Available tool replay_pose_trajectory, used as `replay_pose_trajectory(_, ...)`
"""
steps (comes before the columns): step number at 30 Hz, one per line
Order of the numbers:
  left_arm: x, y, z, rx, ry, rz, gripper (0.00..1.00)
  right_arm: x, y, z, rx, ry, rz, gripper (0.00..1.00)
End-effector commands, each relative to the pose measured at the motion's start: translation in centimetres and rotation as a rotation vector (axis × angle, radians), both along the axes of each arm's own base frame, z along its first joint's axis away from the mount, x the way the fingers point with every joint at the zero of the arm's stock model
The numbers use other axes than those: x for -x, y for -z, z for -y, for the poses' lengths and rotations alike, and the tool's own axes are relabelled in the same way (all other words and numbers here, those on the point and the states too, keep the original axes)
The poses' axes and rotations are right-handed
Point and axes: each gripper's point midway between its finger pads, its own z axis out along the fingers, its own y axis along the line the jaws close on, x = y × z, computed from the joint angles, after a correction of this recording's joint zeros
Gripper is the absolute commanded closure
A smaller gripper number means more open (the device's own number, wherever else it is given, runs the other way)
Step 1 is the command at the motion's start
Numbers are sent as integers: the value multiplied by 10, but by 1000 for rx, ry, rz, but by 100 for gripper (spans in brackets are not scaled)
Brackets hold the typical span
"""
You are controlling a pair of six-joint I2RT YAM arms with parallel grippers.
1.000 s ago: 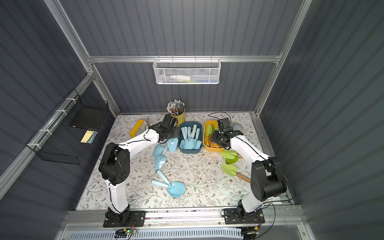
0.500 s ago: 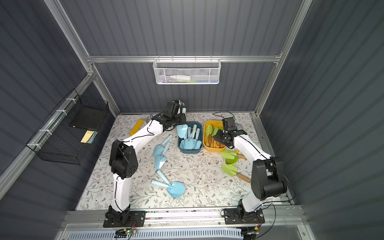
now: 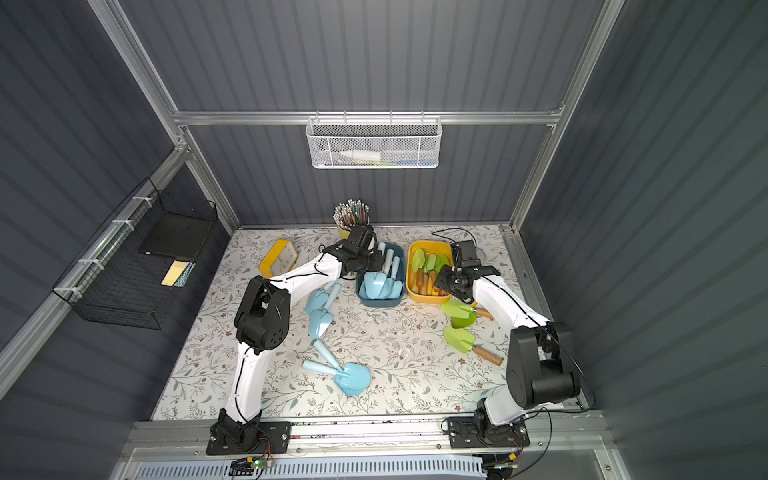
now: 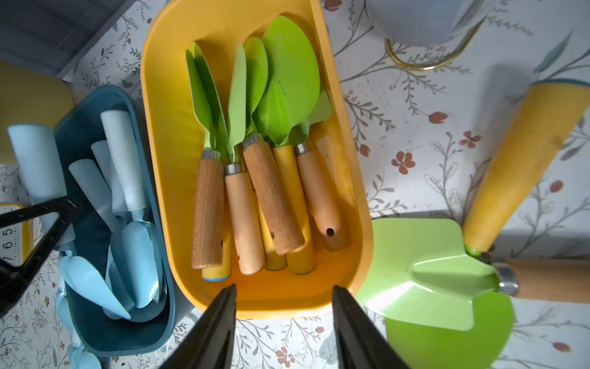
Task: Sort the small shovels by color and place them into the storage box
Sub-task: Place the shovel in the storage box, then pick up the shovel from the center of the board.
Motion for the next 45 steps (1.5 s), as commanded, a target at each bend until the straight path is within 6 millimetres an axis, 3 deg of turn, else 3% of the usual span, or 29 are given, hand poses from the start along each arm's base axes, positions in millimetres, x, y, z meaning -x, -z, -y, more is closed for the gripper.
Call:
replay_pose_trajectory(1, 2, -2, 4, 23, 0, 1, 82, 10, 3, 11, 10, 37, -17, 47)
replay_pose_trajectory(9, -7, -22, 10, 47, -4, 39, 46, 29, 6, 51, 42, 197, -42, 44)
replay_pose_trajectory(15, -9, -40, 10, 71, -13, 67, 45, 49, 8, 92, -10, 374, -51, 40)
replay_pose_trajectory(23, -5, -42, 5, 69, -25, 74, 45, 65, 33, 119, -206, 528, -92, 39)
replay_pose_trajectory(32, -3, -41, -2, 47, -43, 75, 45, 57, 57, 126, -422, 608, -110, 39)
replay_pose_trajectory(45, 1, -41, -10, 20, -57, 74, 45, 57, 89, 137, -474, 735, -204, 39)
